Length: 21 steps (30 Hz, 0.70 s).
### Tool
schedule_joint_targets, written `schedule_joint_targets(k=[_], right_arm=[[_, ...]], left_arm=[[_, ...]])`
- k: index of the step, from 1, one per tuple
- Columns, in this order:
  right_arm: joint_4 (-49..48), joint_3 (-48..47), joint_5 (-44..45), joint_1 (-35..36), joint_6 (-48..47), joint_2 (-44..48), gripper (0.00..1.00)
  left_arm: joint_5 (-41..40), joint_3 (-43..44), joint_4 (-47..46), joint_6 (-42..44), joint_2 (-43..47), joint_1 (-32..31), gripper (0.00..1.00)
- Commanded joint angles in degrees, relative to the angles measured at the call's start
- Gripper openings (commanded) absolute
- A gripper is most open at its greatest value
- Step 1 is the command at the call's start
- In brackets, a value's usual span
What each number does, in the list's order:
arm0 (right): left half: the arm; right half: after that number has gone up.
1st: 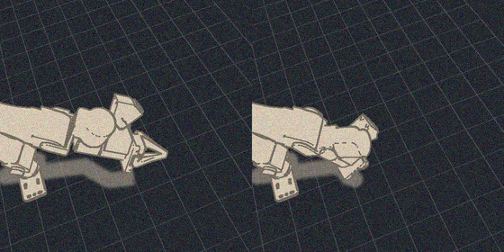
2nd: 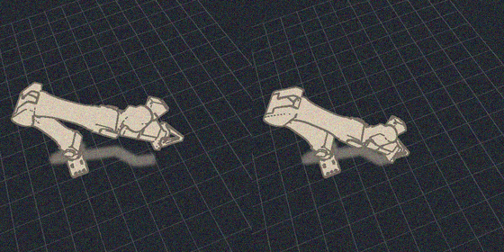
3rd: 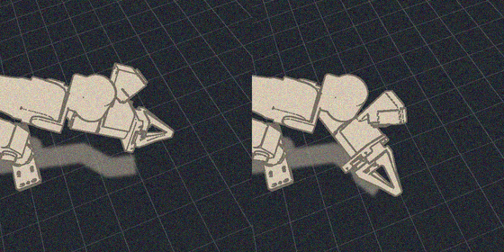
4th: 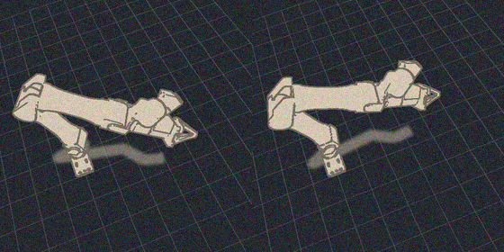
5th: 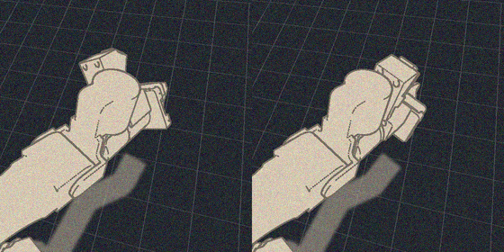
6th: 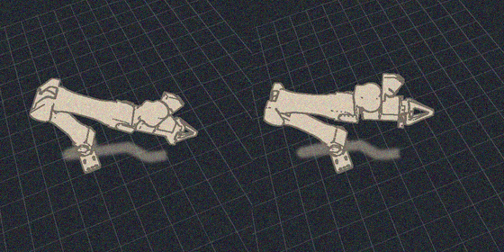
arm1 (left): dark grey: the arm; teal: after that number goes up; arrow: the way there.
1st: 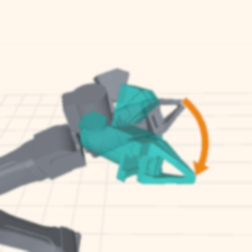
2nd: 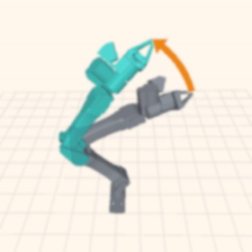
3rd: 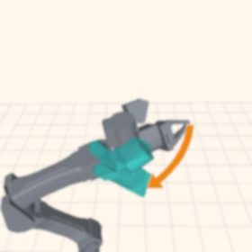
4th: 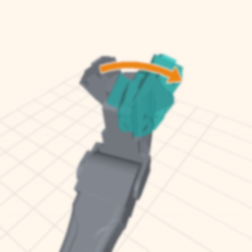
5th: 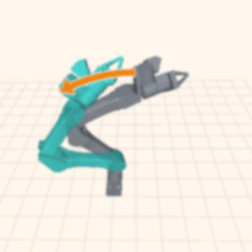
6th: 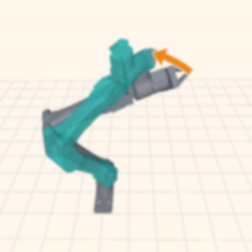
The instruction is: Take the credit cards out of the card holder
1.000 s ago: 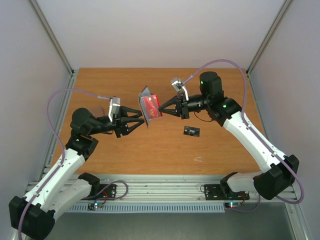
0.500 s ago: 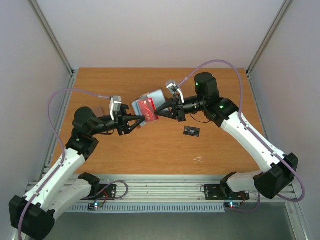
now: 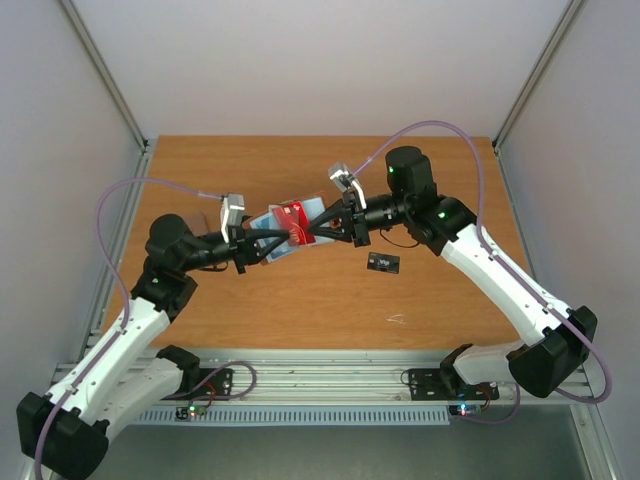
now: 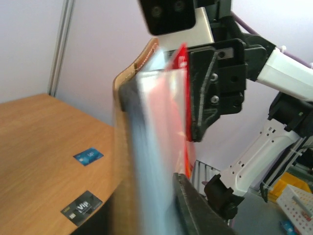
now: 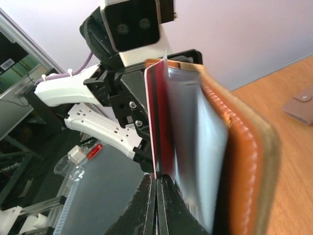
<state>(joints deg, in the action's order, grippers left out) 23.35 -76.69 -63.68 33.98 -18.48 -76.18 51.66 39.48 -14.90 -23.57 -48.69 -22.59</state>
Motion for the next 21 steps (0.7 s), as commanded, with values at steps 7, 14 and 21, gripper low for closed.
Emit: schedule_joint_targets(k=[7, 14, 21], right_arm=[[10.45, -2.77, 3.54, -3.63, -5.99, 1.52, 0.01], [21.59, -7.10, 5.79, -7.34, -12.06, 3.20, 0.01], [50.74, -15.42, 32.49, -7.87, -30.81, 0.76, 0.01]], left_arm=[[0.57, 1.05, -2.61, 0.58, 1.06, -0.08, 0.14], [-0.03, 1.08, -1.76, 1.23, 0.96, -0.01, 0.00], [-21.32, 2.12, 11.94, 4.81, 1.34, -0.03, 0.00]])
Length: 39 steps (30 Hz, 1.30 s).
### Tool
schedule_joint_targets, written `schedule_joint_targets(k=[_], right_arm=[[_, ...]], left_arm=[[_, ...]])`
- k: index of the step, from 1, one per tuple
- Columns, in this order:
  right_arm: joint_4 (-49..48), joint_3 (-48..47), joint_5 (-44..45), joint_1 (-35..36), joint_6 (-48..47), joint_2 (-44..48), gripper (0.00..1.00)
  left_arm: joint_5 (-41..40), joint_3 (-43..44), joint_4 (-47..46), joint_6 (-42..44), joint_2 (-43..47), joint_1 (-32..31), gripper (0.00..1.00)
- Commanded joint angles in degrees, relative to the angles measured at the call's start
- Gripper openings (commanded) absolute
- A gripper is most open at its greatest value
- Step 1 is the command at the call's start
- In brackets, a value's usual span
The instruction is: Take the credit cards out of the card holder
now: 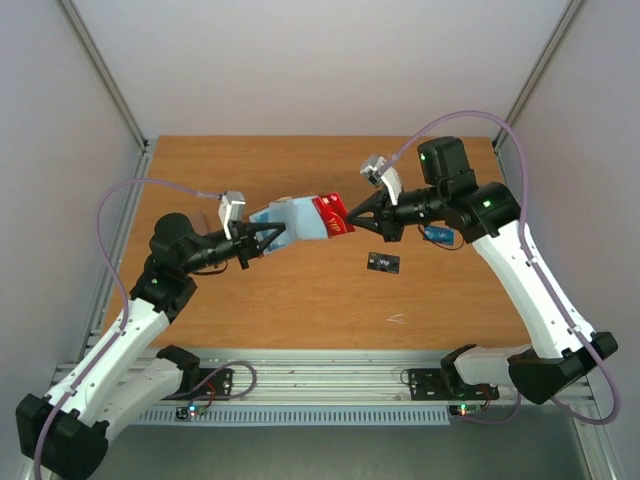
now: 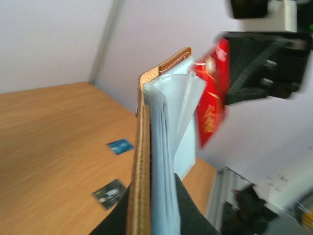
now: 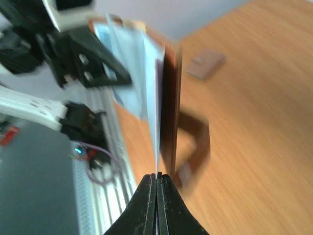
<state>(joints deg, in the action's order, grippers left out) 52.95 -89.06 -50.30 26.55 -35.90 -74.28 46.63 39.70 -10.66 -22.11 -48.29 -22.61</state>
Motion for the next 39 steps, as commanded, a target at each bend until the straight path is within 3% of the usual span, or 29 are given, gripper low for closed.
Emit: schedule_joint_targets(k=[1, 4, 7, 14, 24, 39], right_arm=[[25.71, -3.02, 24.64, -0.44, -15.05, -2.54, 0.01], [35.61, 1.02, 39.03, -0.33, -18.58, -7.57, 0.01], [35.83, 10.06, 46.18, -0.10, -23.29, -9.20, 0.01], [29.29, 16.22, 39.48, -0.11, -29.04, -14.70, 0.01], [22.95, 18.21, 35.54, -0.09, -32.90, -27.24, 0.01], [9.88, 20.16, 47.58, -0.18, -33.46, -31.60, 0.11]], left_arm=[[-22.72, 1.73, 9.68, 4.22, 0.88, 0.02, 0.00], [-36.08, 1.29, 14.19, 7.70, 0.60, 0.22, 0.00], [-37.79, 1.46, 15.85, 11.55, 0.48, 0.37, 0.00], [-33.03, 0.24, 15.22, 8.75, 0.05, 0.46, 0.00], [-33.14, 0.38, 15.98, 8.65, -0.11, 0.64, 0.00], [-32.66, 0.13, 15.57, 7.96, -0.13, 0.74, 0.00]])
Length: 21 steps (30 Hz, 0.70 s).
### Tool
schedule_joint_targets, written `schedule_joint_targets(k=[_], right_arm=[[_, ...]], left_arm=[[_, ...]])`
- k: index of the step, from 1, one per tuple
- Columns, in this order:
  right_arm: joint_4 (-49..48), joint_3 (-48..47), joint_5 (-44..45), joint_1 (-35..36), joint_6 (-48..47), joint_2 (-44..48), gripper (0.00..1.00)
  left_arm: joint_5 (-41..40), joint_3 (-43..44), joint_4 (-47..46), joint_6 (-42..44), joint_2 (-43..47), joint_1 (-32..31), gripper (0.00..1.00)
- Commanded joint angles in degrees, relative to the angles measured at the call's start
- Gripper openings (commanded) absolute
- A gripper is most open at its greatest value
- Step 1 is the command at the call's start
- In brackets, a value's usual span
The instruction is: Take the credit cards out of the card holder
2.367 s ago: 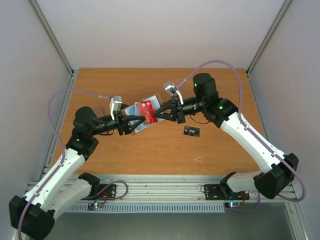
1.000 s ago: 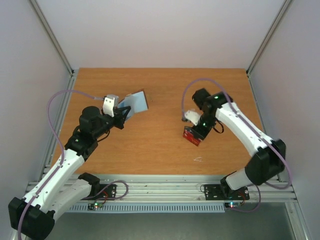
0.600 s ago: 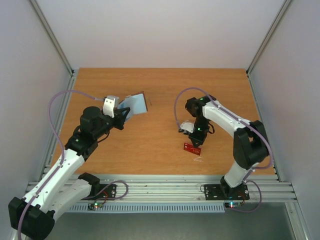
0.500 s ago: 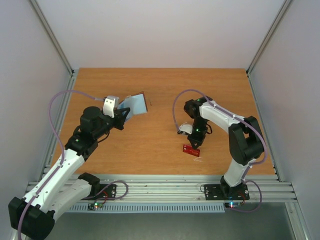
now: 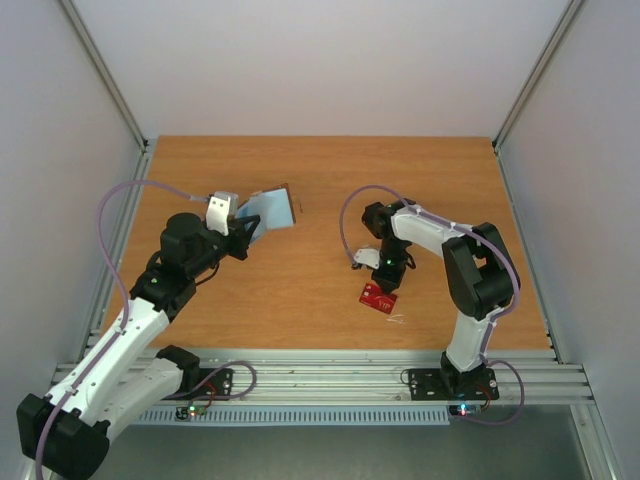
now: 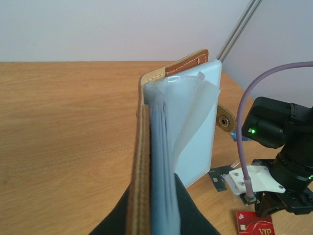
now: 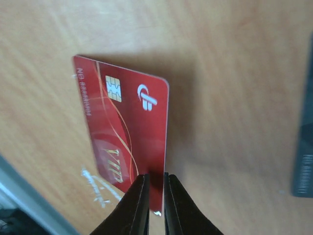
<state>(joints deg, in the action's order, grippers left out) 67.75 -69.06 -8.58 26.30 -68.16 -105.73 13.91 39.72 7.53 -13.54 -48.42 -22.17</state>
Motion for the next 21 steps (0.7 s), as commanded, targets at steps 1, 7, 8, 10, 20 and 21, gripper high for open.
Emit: schedule_joint_targets(k=[1, 7, 8, 10, 20, 21], right_arm=[[-5.38, 0.02, 6.67, 0.06, -1.31, 0.19, 0.13], [-7.54, 0.83, 6.86, 0.53, -3.44, 3.60, 0.26], [-7.99, 0.76, 7.76, 0.70, -2.80, 4.32, 0.26], [-9.36, 0.33, 8.39, 0.76, -0.41, 6.76, 0.26], [-30.69, 0.98, -18.96, 0.77, 21.44, 40.19, 0.40], [-34.89, 1.38, -25.46, 0.81, 25.75, 42.34, 0.44]], left_arm=[[0.11, 0.04, -2.66, -0.69, 0.00, 0.30, 0.00], [0.40, -0.03, -2.88, -1.05, 0.17, 0.32, 0.00], [0.41, 0.02, -2.93, -1.05, 0.21, 0.29, 0.00], [0.45, 0.05, -3.00, -1.13, 0.36, 0.30, 0.00], [11.68, -0.16, -10.57, -5.20, 0.16, 0.38, 0.00], [13.01, -0.15, -11.72, -5.65, 0.09, 0.42, 0.00]])
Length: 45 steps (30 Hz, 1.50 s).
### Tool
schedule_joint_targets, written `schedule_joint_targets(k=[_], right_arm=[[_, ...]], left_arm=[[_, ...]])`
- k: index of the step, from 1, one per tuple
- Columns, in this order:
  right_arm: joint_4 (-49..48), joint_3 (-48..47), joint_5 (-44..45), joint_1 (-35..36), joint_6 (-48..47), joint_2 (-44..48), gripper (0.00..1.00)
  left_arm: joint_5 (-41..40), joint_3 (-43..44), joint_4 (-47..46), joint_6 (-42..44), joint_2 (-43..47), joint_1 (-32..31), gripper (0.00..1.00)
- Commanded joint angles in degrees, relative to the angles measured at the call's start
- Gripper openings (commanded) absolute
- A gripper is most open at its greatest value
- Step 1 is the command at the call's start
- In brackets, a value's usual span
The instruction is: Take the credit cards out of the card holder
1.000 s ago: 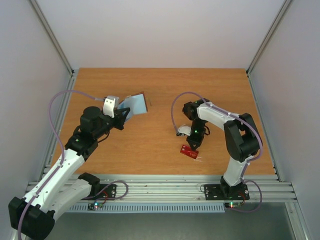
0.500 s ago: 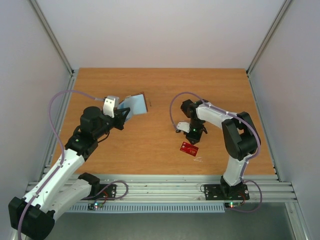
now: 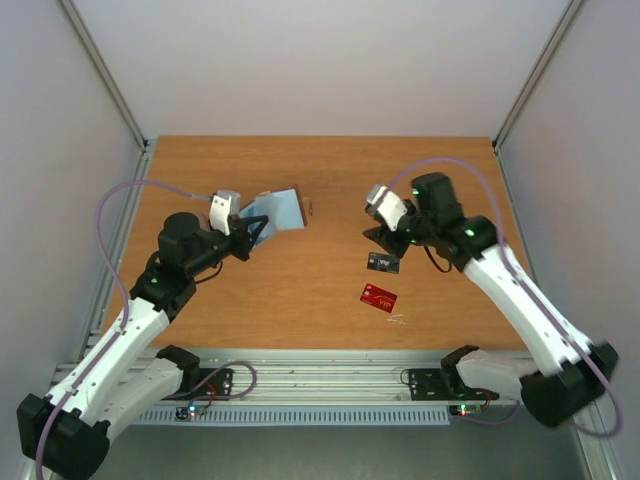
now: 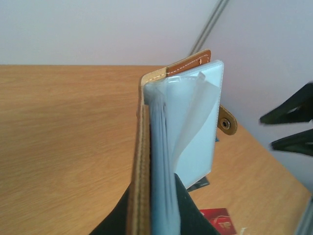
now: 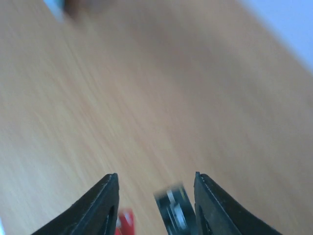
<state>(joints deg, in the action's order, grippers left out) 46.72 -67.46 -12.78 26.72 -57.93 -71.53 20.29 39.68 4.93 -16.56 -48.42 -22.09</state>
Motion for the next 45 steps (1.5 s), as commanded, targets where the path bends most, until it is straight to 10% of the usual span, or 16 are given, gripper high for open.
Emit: schedule_joint_targets(k=[1, 9, 21, 29, 39, 45], right_arm=[[-18.34, 0.19, -24.90, 0.60, 20.00, 9.44, 0.46], [-36.91, -5.77, -13.79, 12.64, 51.35, 3.51, 0.51], [-23.69, -19.93, 21.43, 28.95, 54.70, -13.05, 0.59], [-20.58, -24.83, 24.02, 30.17, 53.45, -20.14, 0.55], [-21.99, -23.29, 21.82, 29.85, 50.79, -18.67, 0.03], [-24.24, -21.20, 11.79, 27.10, 50.16, -15.40, 0.01]], left_arm=[[7.75, -0.05, -10.13, -3.05, -0.04, 0.34, 0.00], [14.12, -0.14, -13.84, -2.84, -0.17, 0.12, 0.00], [13.46, -0.82, -14.27, 0.91, 0.70, -0.41, 0.00], [14.73, -1.24, -14.92, 0.82, 0.61, -0.41, 0.00], [15.57, -1.61, -16.12, -0.20, 0.89, -0.41, 0.00], [17.52, -1.76, -16.99, -1.29, 0.92, -0.28, 0.04]])
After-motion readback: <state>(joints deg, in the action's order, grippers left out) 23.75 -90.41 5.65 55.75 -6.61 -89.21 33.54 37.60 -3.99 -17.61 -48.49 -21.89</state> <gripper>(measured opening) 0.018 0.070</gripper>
